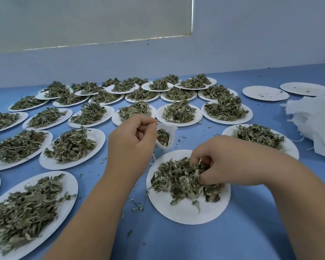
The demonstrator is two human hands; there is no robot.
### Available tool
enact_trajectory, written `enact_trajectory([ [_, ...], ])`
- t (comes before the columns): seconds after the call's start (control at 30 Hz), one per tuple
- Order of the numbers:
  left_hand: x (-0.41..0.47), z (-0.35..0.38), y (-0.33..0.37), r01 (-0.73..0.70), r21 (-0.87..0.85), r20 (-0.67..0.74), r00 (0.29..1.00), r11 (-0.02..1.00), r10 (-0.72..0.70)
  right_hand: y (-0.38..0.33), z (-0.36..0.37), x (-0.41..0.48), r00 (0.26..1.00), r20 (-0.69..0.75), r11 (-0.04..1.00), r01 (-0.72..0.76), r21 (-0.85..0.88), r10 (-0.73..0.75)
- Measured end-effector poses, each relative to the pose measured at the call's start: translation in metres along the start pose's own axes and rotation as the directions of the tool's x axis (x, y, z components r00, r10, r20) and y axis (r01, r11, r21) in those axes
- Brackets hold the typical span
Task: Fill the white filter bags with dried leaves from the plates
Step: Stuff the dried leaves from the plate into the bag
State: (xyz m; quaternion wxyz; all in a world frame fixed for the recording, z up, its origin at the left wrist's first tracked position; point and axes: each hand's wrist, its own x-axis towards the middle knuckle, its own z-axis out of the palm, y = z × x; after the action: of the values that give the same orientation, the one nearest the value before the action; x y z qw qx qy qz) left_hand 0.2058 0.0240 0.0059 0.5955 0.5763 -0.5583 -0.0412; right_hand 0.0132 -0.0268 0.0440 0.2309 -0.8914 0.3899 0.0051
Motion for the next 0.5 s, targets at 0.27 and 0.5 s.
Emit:
enact_trajectory([
  [0.27, 0.001, -0.002, -0.004, -0.067, 0.055, 0.016, 0.998, 0.996, 0.067, 0.005, -0.006, 0.004, 0.997, 0.002, 0.971, 0.069, 0.228, -0.071],
  [0.5, 0.003, -0.001, -0.01, -0.087, 0.125, 0.054, 0.995, 0.988, 0.081, 0.007, -0.012, 0.006, 0.998, 0.031, 0.938, 0.042, 0.343, -0.056],
])
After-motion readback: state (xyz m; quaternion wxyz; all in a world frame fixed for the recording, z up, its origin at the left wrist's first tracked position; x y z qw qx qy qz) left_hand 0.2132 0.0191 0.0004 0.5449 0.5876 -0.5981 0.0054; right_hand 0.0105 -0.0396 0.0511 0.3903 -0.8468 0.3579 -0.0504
